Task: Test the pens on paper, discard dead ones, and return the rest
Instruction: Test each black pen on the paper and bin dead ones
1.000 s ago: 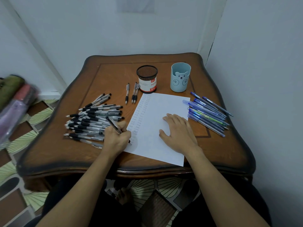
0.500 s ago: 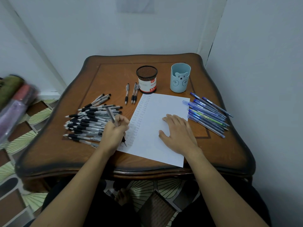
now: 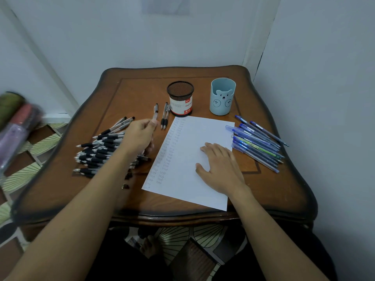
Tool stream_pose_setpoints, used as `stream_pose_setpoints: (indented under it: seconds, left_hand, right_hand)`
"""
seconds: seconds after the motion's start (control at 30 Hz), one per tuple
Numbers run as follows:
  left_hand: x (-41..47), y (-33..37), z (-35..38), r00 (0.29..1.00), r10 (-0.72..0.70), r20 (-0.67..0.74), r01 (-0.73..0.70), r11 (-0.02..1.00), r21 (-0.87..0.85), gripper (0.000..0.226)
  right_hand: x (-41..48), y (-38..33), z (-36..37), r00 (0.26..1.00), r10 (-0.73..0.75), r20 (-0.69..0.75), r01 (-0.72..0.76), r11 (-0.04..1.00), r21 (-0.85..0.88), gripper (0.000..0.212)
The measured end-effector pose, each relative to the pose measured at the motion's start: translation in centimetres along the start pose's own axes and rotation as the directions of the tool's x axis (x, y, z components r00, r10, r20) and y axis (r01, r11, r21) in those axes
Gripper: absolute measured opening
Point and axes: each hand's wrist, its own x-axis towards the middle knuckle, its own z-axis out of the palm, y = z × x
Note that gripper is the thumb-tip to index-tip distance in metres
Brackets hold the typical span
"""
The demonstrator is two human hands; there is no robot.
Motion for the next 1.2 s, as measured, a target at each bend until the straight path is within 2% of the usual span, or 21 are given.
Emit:
stream_pose_setpoints:
  seconds: [0.07,0.13,0.2,0.3,0.4,0.57,0.7,0.93,1.0,1.07,1.13,1.2]
  left_hand:
    - [1.6,0.4,0.1,0.998,-0.025,-0.055,0.026,0.999,0.019,0.039]
    - [3.3,0.6,0.3,0.993,-0.025,-0.117,0.047,0.982,0.184,0.047]
    - [5.1,0.9,0.6,0.985,-0.062,-0.162,0.116,0.929,0.352,0.044]
    - [7.2,1.0,1.4,0.984,-0.114,-0.139,0.17,0.846,0.506,0.041]
    - [8.2,0.9,2.4,0.987,-0.111,-0.116,0.159,0.767,0.621,0.034]
    - [8.3,0.6,3.5,0.976,-0.135,-0.173,0.213,0.769,0.603,0.015]
    - [8.0,0.7,4.1,0.982,-0.114,-0.148,0.179,0.801,0.571,0.029]
    - [7.9,0.1,3.5,0.983,0.001,-0.184,0.091,0.865,0.494,0.03]
    - [7.8,-0.4,2.8,0.964,0.075,-0.254,0.087,0.816,0.572,0.028]
    - [7.6,-0.7,1.9,0.948,0.096,-0.304,0.149,0.708,0.69,0.03]
    - [7.3,-0.9,0.9,0.958,0.009,-0.287,0.22,0.617,0.755,0.042]
    - [7.2,-1.6,-0.1,0.962,-0.096,-0.256,0.264,0.568,0.78,0.051]
  right_hand:
    - [0.0,0.0,0.0,1.0,0.0,0.0,0.0,1.0,0.006,0.055]
    - [0.1,0.1,0.1,1.0,0.003,0.007,-0.003,1.0,0.001,0.056]
    - [0.2,0.1,0.1,1.0,0.005,0.01,-0.005,1.0,-0.001,0.056]
    - [0.2,0.1,0.1,1.0,0.004,0.011,-0.004,1.0,0.003,0.057]
    - [0.1,0.2,0.3,1.0,0.004,0.003,-0.004,1.0,0.007,0.057]
    - [0.2,0.3,0.3,1.0,-0.006,0.001,0.006,1.0,0.015,0.057]
    - [0.1,0.3,0.2,1.0,-0.009,-0.004,0.009,1.0,0.025,0.056]
    - [0.2,0.3,0.2,1.0,-0.002,0.008,0.002,1.0,0.023,0.057]
    - [0.1,0.2,0.3,1.0,-0.002,0.004,0.002,1.0,0.02,0.058]
    - [0.1,0.2,0.3,1.0,-0.001,0.006,0.001,1.0,0.015,0.058]
    - [0.1,0.2,0.3,1.0,-0.001,0.005,0.001,1.0,0.015,0.057]
    - [0.1,0.2,0.2,1.0,-0.003,0.0,0.003,1.0,0.014,0.057]
